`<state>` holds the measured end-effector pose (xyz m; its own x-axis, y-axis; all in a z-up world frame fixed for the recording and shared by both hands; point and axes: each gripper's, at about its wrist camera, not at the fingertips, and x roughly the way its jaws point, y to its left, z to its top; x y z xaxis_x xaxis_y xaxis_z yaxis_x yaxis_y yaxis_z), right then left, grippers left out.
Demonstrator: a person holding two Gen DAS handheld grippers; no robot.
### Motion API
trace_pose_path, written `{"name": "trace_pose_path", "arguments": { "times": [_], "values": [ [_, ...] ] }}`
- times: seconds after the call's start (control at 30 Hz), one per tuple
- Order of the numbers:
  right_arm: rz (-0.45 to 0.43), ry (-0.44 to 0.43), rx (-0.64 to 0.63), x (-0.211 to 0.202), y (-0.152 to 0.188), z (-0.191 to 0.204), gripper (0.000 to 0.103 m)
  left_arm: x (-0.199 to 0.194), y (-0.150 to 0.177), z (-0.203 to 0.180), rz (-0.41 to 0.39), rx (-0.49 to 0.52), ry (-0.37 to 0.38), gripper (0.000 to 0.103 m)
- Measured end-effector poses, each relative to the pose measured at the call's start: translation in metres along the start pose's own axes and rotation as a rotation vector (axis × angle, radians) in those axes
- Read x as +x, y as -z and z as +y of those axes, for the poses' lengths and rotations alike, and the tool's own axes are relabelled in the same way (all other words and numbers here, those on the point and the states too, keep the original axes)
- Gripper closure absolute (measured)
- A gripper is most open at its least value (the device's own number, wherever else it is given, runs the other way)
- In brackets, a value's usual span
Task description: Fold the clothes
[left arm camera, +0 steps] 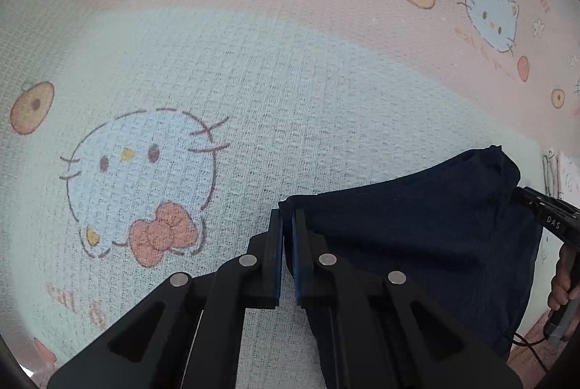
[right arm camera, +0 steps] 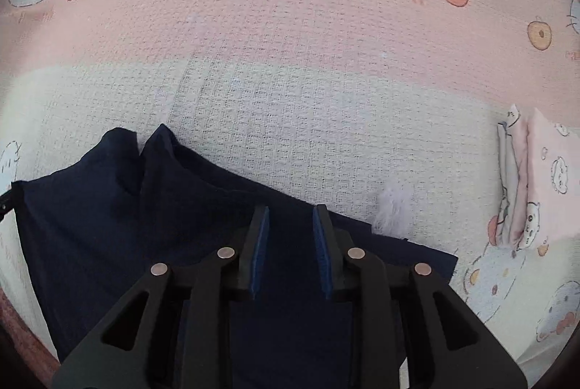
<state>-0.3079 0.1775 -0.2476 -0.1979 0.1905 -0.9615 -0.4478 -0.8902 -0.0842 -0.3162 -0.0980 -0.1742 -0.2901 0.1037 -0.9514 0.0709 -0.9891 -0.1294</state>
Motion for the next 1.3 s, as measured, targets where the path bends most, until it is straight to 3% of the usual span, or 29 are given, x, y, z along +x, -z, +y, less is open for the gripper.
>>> {"name": "trace_pose_path", "arguments": {
  "times": [0.07,0.17,0.27,0.33,0.47,0.57,0.67,0.73,0.87,0.93,1.07,1.17,1.23,1.27,1.3],
  "values": [
    [-0.062,0.004,-0.016,-0.015,-0.002,0.004,0.078,0.0,0.0,-0.005,-0.008,0.007,-0.006,0.098],
    [-0.153,-0.116,-0.064,-0.037,-0.007,0.023,0.078,0.009,-0.004,-0.015,-0.009,0.003,0.006,0.098],
    [-0.116,-0.178,-0.151,-0.026,-0.015,0.055,0.077,0.012,-0.008,-0.015,-0.012,-0.006,0.029,0.097],
    [-0.066,-0.133,-0.173,-0.001,-0.018,0.065,0.077,0.012,-0.011,-0.015,-0.023,0.006,0.029,0.098],
    [-0.103,-0.109,-0.115,0.003,-0.031,0.055,0.078,0.012,-0.02,-0.018,-0.051,0.029,0.021,0.098],
    [-0.113,0.008,-0.094,0.006,-0.038,0.04,0.078,0.019,-0.026,-0.012,-0.019,0.011,0.036,0.096],
    [-0.111,-0.104,0.001,-0.004,-0.035,0.014,0.078,0.02,-0.024,-0.009,-0.005,-0.025,0.076,0.095],
    [-0.117,-0.183,-0.061,-0.015,-0.026,0.018,0.078,0.013,-0.021,-0.008,-0.026,-0.012,0.087,0.094],
    [-0.082,-0.22,-0.262,-0.018,-0.009,0.058,0.077,0.014,-0.017,0.003,-0.003,-0.017,0.092,0.087],
    [-0.059,-0.124,-0.291,-0.002,-0.007,0.068,0.075,0.02,-0.016,0.014,0.014,-0.065,0.074,0.085],
    [-0.119,-0.086,-0.207,-0.011,-0.017,0.059,0.075,0.01,-0.013,0.037,-0.021,-0.168,0.084,0.077],
    [-0.165,-0.127,-0.228,-0.027,-0.012,0.061,0.075,0.007,-0.02,0.047,-0.015,-0.135,0.157,0.077],
    [-0.162,-0.141,-0.263,-0.028,-0.003,0.065,0.075,0.012,-0.021,0.031,0.004,-0.082,0.198,0.077],
    [-0.145,-0.1,-0.28,-0.019,-0.002,0.071,0.075,0.018,-0.021,0.018,0.011,-0.044,0.169,0.077],
    [-0.123,-0.05,-0.275,-0.012,0.005,0.066,0.075,0.022,-0.022,0.008,0.012,-0.012,0.091,0.077]
  ]
}}
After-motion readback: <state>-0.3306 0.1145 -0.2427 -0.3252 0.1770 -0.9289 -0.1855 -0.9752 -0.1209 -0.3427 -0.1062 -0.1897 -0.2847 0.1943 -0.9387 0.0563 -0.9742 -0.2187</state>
